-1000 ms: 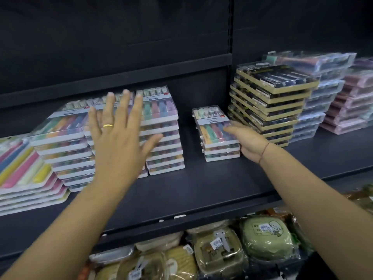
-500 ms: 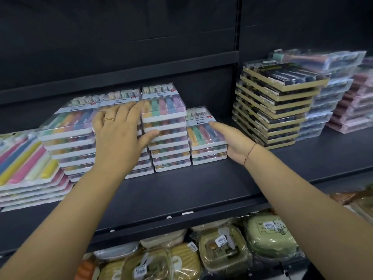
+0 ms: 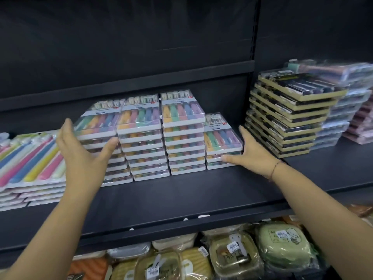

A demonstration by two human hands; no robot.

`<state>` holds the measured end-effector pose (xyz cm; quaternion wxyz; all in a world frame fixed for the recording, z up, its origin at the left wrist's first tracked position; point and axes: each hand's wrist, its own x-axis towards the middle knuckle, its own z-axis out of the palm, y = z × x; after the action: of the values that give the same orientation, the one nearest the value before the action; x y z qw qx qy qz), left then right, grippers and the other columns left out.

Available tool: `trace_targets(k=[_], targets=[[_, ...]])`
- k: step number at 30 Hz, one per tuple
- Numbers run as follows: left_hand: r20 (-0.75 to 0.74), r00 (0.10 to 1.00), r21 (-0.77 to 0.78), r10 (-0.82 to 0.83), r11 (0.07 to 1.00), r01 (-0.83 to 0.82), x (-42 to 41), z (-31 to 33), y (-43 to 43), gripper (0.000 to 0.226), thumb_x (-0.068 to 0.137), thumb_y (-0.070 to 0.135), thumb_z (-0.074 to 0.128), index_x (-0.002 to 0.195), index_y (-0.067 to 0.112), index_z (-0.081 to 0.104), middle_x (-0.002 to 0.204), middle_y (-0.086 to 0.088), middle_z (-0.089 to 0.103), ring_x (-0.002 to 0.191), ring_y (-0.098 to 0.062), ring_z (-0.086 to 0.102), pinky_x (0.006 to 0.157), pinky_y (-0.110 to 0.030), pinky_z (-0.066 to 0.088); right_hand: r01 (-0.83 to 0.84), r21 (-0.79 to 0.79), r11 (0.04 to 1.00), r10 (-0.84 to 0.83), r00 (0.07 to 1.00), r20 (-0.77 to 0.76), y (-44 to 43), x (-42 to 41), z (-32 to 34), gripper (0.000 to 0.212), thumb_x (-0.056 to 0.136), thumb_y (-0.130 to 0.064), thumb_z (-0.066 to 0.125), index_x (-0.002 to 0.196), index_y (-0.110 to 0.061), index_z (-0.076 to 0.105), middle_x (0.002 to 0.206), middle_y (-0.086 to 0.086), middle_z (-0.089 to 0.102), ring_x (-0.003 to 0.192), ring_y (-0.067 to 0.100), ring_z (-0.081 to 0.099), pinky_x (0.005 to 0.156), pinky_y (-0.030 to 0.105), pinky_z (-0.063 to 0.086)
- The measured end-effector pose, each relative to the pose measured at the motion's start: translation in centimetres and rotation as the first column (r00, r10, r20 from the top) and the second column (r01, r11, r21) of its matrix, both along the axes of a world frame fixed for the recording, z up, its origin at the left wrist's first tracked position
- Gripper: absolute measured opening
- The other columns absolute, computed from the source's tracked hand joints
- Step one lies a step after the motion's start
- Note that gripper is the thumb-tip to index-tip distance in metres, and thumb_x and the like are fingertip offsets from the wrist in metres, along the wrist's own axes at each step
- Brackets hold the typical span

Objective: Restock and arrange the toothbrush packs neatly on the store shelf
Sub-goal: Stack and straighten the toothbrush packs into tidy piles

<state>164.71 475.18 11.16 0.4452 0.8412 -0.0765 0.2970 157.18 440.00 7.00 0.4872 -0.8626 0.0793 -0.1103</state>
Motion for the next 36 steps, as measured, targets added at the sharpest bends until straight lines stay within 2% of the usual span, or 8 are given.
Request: trace_targets(k=[3,6,8,12,20,24,30,36], targets=[[-0.027,0.999,-0.155,-0.031,0.988,0.026,0.3,0.2,0.2,0.09,0.087,0.051,0.058,0.156,0.019,0.008,0.163,-0.001,0.014,0.148,-0.016,0.015,0.115,-0.03,0.017,0.06,0.178,0.982,-0.088,0.984,0.153,1.3,-0.2,3.7,0.089,0.086,-0.03,0.073,0.155,-0.017,0.018,0.157,-0.002,0.027,0.143,0.014,0.028,0.116,0.03,0.024],[-0.03,0.998,-0.219,-0.055,0.975,0.047,0.1,0.2,-0.1,0.081,0.094,0.047,0.053,0.156,0.021,0.009,0.162,0.002,0.015,0.147,-0.013,0.016,0.111,-0.025,0.019,-0.063,0.543,0.838,0.005,0.994,0.108,4.4,1.3,7.0,0.034,0.091,-0.041,0.064,0.118,-0.023,0.054,0.099,-0.012,0.066,0.092,0.005,0.059,0.099,0.031,0.039],[-0.025,0.997,-0.228,-0.068,0.972,0.061,0.1,0.1,-0.2,0.08,0.094,0.048,0.053,0.156,0.022,0.009,0.162,0.002,0.014,0.147,-0.013,0.015,0.114,-0.028,0.02,-0.093,0.596,0.798,0.084,0.996,0.043,6.6,2.6,8.2,0.047,0.084,-0.054,0.065,0.113,-0.018,0.062,0.093,-0.011,0.072,0.083,0.004,0.061,0.098,0.03,0.044],[-0.038,0.995,-0.221,-0.096,0.972,0.086,0.1,0.0,0.2,0.082,0.091,0.052,0.051,0.155,0.025,0.007,0.162,0.004,0.012,0.146,-0.012,0.016,0.114,-0.03,0.022,-0.015,0.528,0.849,0.008,1.0,0.015,9.1,3.7,8.7,0.065,0.085,-0.05,0.065,0.137,-0.011,0.054,0.134,0.008,0.059,0.123,0.024,0.055,0.106,0.043,0.044],[-0.056,0.99,-0.218,-0.13,0.969,0.115,0.0,0.1,0.3,0.082,0.091,0.05,0.054,0.155,0.028,0.006,0.162,0.002,0.013,0.146,-0.015,0.019,0.11,-0.028,0.024,0.085,0.645,0.759,-0.135,0.99,0.028,9.3,4.1,9.9,0.019,0.087,-0.028,0.068,0.091,-0.01,0.067,0.076,0.006,0.063,0.058,0.015,0.06,0.047,0.019,0.047],[-0.074,0.986,-0.216,-0.149,0.968,0.13,0.2,0.1,0.7,0.088,0.084,0.061,0.052,0.153,0.032,0.006,0.162,0.0,0.016,0.146,-0.019,0.023,0.117,-0.045,0.029,0.098,0.549,0.83,-0.102,0.995,-0.022,9.4,4.8,11.0,0.026,0.087,-0.032,0.068,0.1,-0.01,0.069,0.087,0.006,0.067,0.069,0.018,0.062,0.054,0.024,0.051],[-0.065,0.986,-0.211,-0.155,0.968,0.139,-0.2,0.2,0.7,0.086,0.087,0.056,0.05,0.155,0.029,0.005,0.163,0.004,0.012,0.147,-0.014,0.018,0.11,-0.028,0.024,0.1,0.702,0.705,-0.143,0.99,0.003,5.9,2.8,10.0,0.005,0.093,-0.018,0.061,0.094,-0.017,0.066,0.092,0.004,0.069,0.081,0.018,0.065,0.079,0.036,0.054],[-0.063,0.984,-0.226,-0.164,0.963,0.146,-0.3,0.1,0.7,0.078,0.092,0.051,0.049,0.155,0.031,0.007,0.162,0.006,0.014,0.144,-0.011,0.021,0.106,-0.026,0.026,0.207,0.642,0.738,-0.26,0.966,-0.012,1.2,-0.4,7.0,0.012,0.094,-0.015,0.056,0.101,-0.019,0.065,0.09,0.002,0.072,0.078,0.017,0.068,0.07,0.034,0.057]])
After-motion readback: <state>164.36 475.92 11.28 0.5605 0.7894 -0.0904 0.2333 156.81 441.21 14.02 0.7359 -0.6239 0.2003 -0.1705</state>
